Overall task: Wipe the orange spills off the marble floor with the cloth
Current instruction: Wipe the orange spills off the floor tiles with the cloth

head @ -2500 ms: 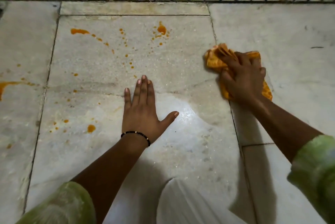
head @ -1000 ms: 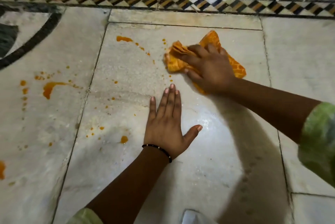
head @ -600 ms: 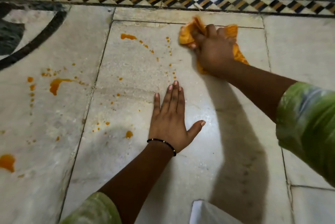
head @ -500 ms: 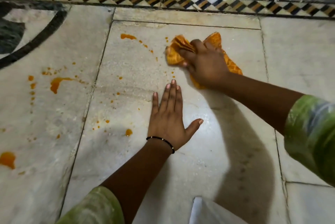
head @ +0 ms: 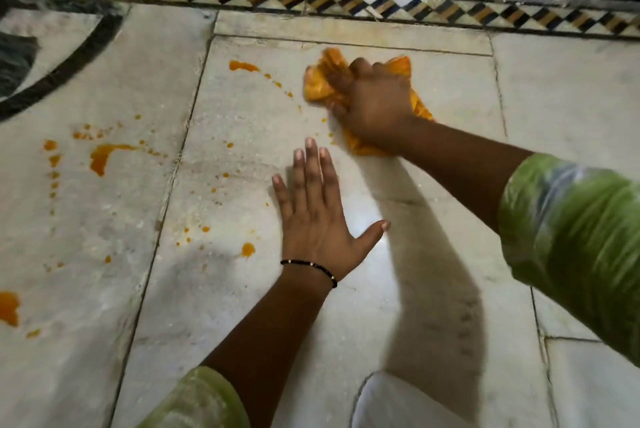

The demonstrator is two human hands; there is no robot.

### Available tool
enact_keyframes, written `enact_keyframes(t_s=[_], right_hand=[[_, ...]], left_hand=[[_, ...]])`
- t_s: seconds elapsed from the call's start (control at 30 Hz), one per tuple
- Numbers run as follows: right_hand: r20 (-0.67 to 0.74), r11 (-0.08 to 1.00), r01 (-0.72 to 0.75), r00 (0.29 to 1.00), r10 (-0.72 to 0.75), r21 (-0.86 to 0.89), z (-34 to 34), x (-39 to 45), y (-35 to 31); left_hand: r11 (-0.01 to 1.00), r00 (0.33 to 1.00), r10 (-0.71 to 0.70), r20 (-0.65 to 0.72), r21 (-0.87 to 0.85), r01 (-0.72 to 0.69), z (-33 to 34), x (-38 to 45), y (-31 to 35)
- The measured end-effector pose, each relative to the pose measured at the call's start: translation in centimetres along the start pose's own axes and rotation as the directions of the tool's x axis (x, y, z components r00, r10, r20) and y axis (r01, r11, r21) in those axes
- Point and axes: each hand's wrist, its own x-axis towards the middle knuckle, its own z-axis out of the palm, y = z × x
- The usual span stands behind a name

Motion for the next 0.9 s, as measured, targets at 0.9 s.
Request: enact_keyframes(t_s=[0.9], right_hand=[[0.401,0.975,0.174,0.910,-0.106,-0.137,-4.6,-17.6,4.7]], left_hand=[[0.631,0.653,0.688,0.317,0.183,-0.754,-13.5,-6.1,-16.6]])
